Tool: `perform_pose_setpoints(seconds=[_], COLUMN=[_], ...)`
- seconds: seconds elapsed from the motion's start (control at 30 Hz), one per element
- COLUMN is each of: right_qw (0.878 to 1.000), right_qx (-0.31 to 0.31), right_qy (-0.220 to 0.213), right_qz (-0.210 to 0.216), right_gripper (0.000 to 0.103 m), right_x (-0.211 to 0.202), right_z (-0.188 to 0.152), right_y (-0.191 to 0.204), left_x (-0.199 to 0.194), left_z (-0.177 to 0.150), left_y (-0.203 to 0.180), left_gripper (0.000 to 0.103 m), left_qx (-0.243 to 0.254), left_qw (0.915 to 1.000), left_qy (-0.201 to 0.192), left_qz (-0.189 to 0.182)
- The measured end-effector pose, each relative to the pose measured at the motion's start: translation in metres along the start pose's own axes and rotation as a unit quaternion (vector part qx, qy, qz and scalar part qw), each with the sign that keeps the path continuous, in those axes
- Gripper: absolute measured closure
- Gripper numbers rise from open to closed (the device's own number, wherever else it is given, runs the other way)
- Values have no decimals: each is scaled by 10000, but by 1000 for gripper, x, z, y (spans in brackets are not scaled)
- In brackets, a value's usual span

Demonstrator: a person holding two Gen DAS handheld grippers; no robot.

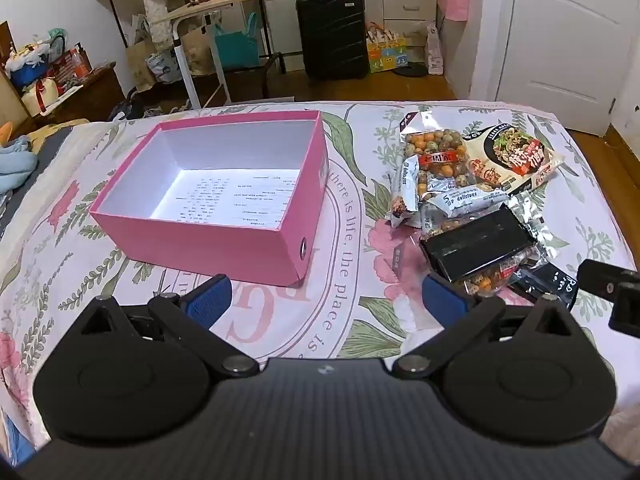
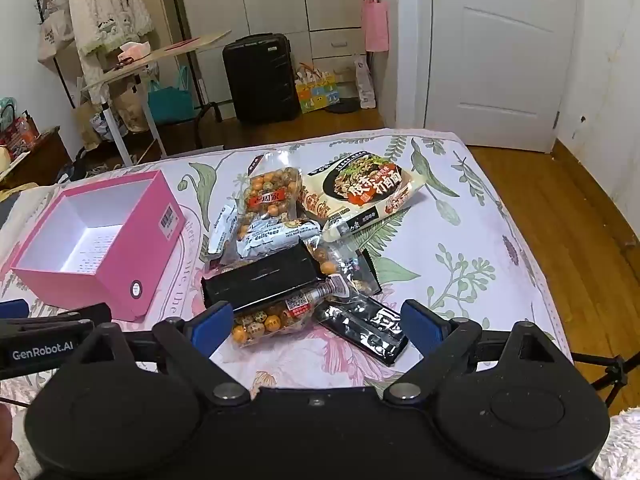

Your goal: Organize snacks

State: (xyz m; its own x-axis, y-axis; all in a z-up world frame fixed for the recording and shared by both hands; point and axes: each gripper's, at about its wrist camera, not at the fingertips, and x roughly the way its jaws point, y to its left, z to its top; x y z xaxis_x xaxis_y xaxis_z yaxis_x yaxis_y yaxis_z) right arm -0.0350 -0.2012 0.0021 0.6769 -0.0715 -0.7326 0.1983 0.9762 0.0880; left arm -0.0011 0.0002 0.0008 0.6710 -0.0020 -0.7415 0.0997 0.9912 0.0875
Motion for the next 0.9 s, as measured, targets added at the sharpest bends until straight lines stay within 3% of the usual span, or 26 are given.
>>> perform_pose_setpoints(seconds=[0.9], right_qw=[9978], right_qx=[-493], right_qy=[-68], right_qz=[-429], right_gripper=[10], right_x=[-9], right_z=[-5], right_y=[16], left_x=[-6], left_z=[-5], left_y=[18], left_gripper=[0], left_qx=[-2], left_qw=[9999], left_qy=[17], left_qz=[-145])
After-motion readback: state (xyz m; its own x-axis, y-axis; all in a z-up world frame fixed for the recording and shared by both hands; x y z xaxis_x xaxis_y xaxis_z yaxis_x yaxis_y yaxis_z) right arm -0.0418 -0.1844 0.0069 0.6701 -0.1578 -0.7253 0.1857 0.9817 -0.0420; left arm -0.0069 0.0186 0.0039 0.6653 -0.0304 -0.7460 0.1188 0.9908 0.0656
